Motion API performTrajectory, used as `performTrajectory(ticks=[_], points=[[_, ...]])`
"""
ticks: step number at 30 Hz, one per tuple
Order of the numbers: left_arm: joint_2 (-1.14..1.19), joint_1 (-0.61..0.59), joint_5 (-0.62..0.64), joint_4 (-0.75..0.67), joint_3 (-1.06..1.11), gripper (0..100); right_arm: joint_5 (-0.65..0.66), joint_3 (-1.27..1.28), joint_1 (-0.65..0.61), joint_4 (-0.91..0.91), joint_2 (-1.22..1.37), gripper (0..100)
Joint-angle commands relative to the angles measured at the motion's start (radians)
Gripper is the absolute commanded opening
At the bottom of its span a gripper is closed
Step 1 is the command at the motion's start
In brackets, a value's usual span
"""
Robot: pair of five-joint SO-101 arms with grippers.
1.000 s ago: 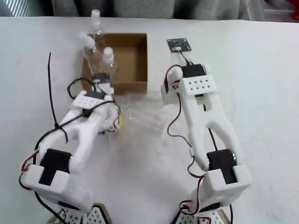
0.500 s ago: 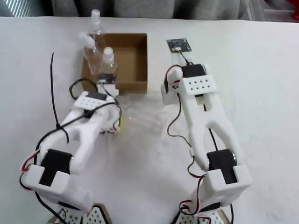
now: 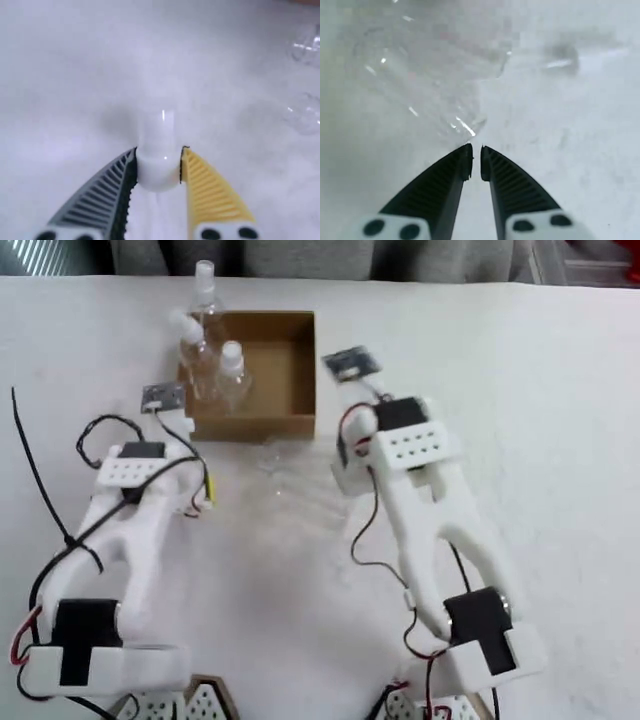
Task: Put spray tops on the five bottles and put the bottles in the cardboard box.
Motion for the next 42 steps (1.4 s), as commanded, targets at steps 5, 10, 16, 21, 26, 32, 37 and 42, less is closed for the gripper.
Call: performTrajectory(ticks=[5,10,16,21,26,32,37,42], points=[[0.045,-0.151,-0.012,-0.060,-0.029,7,0.072,0.046,-0.122,-0.085,-0.047,6.7],[0.101,-0.237,-0.049,-0.104,-0.044,7,0.173,0.044,-0.131,-0.096,-0.041,15.2],[0.105,-0.275,-0.048,-0.114,-0.072,7,0.301,0.049,-0.234,-0.188,-0.036,14.8],[0.107,-0.294,-0.046,-0.147,-0.072,7,0.427,0.048,-0.242,-0.205,-0.036,14.9],[0.108,-0.314,-0.044,-0.169,-0.083,7,0.456,0.049,-0.240,-0.219,-0.035,14.9],[0.108,-0.314,-0.044,-0.181,-0.081,7,0.509,0.046,-0.243,-0.275,0.027,14.9],[0.108,-0.312,-0.044,-0.181,-0.081,7,0.516,0.035,-0.291,-0.308,0.139,15.1],[0.108,-0.309,-0.044,-0.181,-0.081,7,0.512,0.015,-0.298,-0.306,0.157,25.3]])
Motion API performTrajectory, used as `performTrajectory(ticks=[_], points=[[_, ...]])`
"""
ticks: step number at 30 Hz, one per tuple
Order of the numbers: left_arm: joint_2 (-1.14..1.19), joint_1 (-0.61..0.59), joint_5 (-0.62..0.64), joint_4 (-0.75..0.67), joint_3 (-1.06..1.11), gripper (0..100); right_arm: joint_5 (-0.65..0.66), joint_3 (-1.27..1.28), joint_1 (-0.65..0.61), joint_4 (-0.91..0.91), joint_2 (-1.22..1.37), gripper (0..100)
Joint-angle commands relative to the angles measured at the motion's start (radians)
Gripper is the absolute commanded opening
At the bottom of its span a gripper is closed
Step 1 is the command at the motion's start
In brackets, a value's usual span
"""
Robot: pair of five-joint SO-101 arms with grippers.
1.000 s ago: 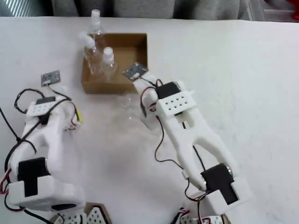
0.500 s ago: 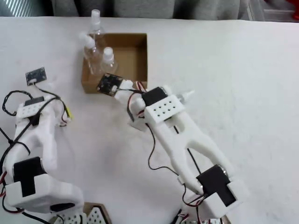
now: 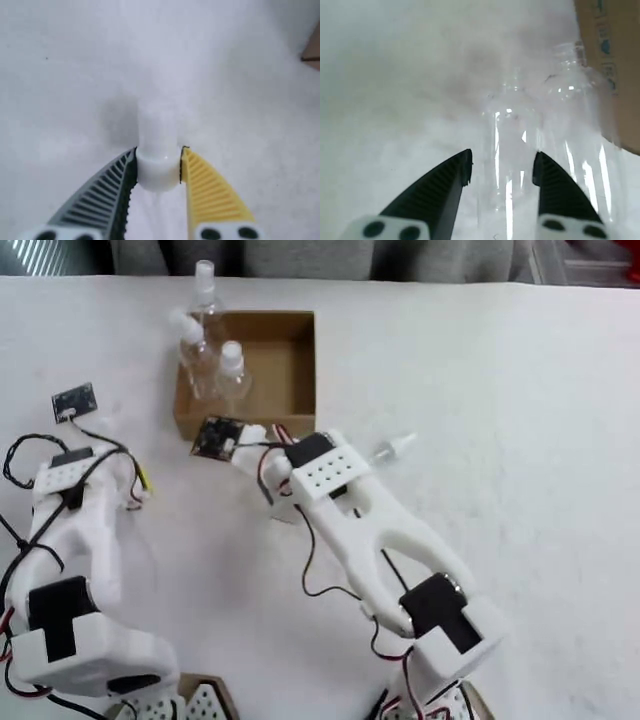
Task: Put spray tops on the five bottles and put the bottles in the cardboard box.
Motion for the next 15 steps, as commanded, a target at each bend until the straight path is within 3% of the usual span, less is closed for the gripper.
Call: performTrajectory(ticks=[1,15], points=[[-0.007,-0.005,-0.006,-0.020,-0.051,7,0.008,-0.028,-0.019,-0.012,0.005,26.9],[-0.007,-0.004,-0.006,-0.020,-0.046,7,-0.041,-0.035,-0.028,-0.007,0.113,26.3]])
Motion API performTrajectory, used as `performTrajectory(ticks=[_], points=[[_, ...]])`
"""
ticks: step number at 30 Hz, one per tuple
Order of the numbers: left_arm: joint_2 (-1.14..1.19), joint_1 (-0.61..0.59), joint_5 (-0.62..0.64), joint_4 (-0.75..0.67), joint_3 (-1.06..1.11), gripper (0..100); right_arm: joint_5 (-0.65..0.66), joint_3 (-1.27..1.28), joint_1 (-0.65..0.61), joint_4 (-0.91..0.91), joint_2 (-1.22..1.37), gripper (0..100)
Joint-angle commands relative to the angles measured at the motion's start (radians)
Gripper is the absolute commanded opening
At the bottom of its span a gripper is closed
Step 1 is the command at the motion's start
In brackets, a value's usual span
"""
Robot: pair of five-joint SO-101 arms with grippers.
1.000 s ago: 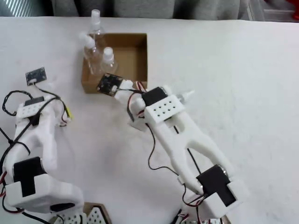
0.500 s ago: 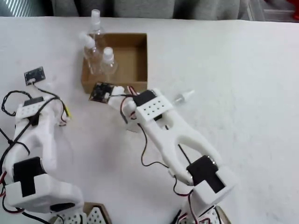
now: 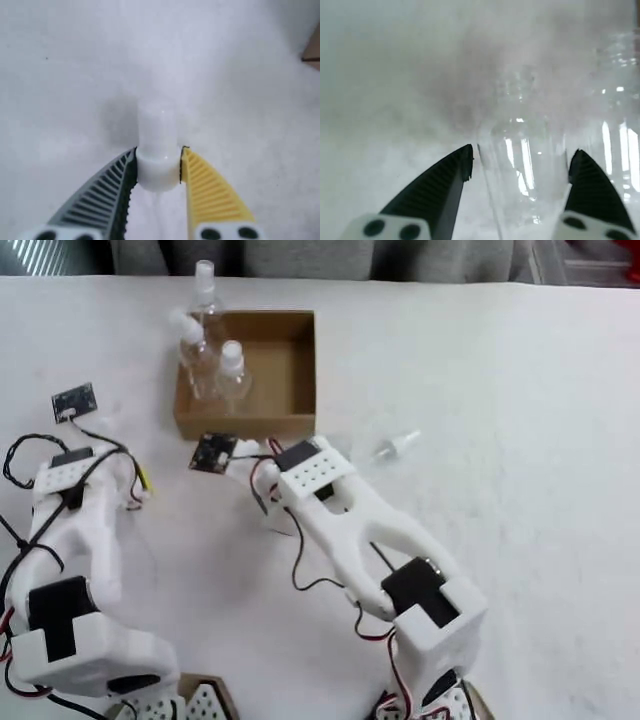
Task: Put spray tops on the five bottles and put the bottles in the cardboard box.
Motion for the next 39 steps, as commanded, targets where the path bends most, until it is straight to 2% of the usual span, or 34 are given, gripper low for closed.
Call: performTrajectory(ticks=[1,5,13,16,23,29,34,39], points=[[-0.007,-0.004,-0.006,-0.020,-0.046,7,-0.071,-0.040,-0.012,0.047,-0.019,24.4],[-0.007,-0.004,-0.006,-0.020,-0.046,7,-0.203,-0.092,-0.007,0.150,-0.058,16.2],[-0.007,-0.004,-0.006,-0.020,-0.046,7,-0.535,-0.140,0.010,0.278,-0.119,15.6],[-0.007,-0.004,-0.006,-0.020,-0.046,7,-0.644,-0.141,0.025,0.286,-0.130,18.5],[-0.007,-0.004,-0.006,-0.020,-0.046,7,-0.793,-0.141,0.012,0.239,-0.041,28.6],[-0.007,-0.004,-0.006,-0.020,-0.046,7,-0.778,-0.143,-0.010,0.229,-0.035,36.2],[-0.007,-0.004,-0.006,-0.020,-0.046,7,-0.618,-0.141,-0.016,0.252,-0.087,45.4],[-0.007,-0.004,-0.006,-0.020,-0.044,7,-0.468,-0.141,-0.015,0.292,-0.145,43.4]])
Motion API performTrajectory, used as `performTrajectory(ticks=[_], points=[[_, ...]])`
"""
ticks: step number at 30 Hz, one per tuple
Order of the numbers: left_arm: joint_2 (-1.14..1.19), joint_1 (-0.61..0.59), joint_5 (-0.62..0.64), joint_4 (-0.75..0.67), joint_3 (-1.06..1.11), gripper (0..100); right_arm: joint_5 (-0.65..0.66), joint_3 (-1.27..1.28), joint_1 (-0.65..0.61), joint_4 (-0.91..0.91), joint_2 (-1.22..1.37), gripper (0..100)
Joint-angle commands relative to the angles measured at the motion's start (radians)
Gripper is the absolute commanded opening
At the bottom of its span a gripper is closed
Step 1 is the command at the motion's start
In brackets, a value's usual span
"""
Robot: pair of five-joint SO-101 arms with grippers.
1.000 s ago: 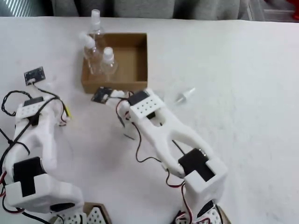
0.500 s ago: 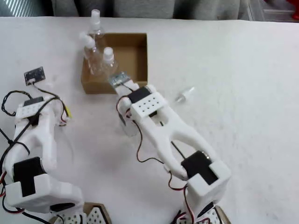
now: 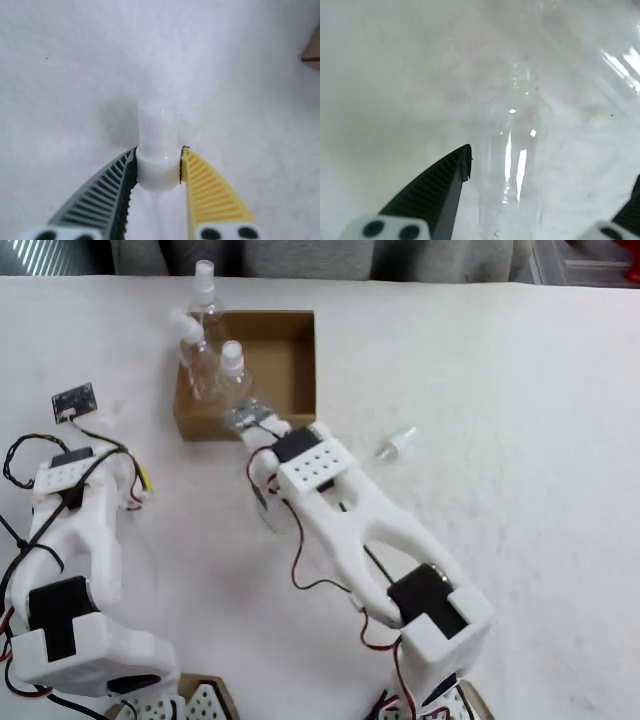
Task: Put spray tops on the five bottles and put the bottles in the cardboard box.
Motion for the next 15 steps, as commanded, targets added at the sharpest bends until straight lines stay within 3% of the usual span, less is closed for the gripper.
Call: performTrajectory(ticks=[1,5,15], points=[[-0.007,-0.004,-0.006,-0.020,-0.044,7,0.138,-0.040,-0.007,0.033,-0.079,42.6],[-0.007,-0.004,-0.006,-0.020,-0.044,7,0.245,-0.037,-0.004,0.047,-0.077,39.0],[-0.007,-0.004,-0.006,-0.020,-0.044,7,0.255,-0.005,-0.010,-0.002,-0.074,38.3]])
